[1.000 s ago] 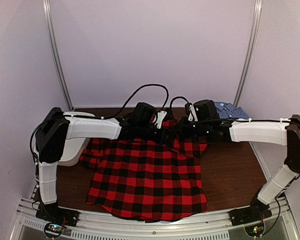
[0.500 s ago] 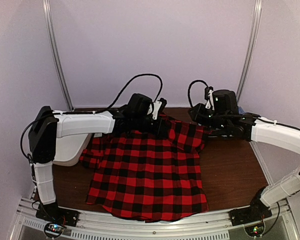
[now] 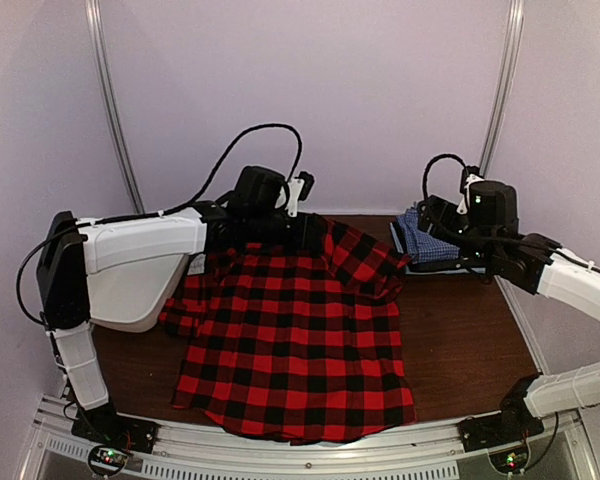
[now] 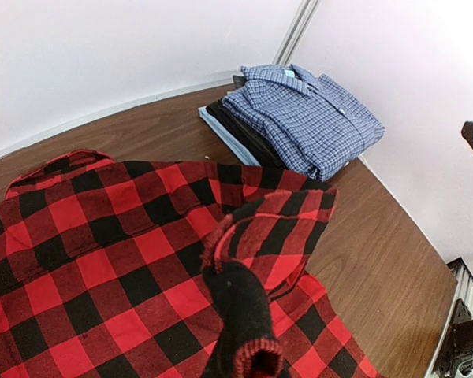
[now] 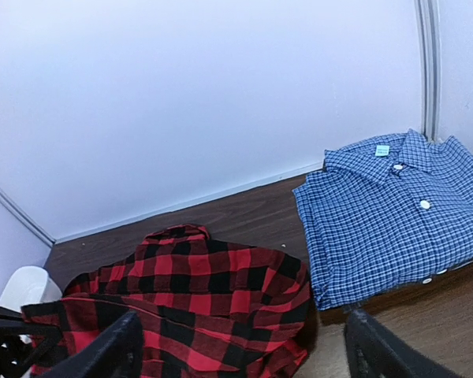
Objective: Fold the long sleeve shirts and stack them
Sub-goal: Pass from the right arm to the left, then pick up the corner of the shirt from the corner of the board.
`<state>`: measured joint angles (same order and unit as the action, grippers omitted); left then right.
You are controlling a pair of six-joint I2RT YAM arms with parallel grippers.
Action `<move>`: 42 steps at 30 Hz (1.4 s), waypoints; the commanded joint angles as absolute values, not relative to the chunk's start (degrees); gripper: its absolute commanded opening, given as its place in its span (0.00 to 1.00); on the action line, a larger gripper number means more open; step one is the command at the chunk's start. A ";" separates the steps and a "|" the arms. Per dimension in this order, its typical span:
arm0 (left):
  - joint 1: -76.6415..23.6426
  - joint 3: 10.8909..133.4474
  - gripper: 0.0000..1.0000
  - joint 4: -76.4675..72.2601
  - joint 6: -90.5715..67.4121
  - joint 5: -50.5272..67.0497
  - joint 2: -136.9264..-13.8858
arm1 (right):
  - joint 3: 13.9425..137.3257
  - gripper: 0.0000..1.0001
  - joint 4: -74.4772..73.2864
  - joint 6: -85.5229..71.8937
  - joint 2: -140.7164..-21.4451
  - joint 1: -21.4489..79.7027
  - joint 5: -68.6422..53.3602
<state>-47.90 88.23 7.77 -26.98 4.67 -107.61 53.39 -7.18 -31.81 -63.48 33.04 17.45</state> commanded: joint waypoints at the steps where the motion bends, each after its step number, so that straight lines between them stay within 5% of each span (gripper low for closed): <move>1: -46.15 87.55 0.00 8.14 -29.24 2.19 -103.90 | 52.52 0.99 -12.09 -30.34 -63.04 32.51 19.08; 11: -43.59 87.54 0.00 10.79 -30.91 2.46 -102.28 | 47.06 1.00 -12.71 -28.88 -61.88 32.24 14.57; 42: -37.72 88.38 0.00 19.54 -31.90 -0.92 -98.61 | 33.36 0.69 -21.71 -46.05 -65.57 40.90 0.51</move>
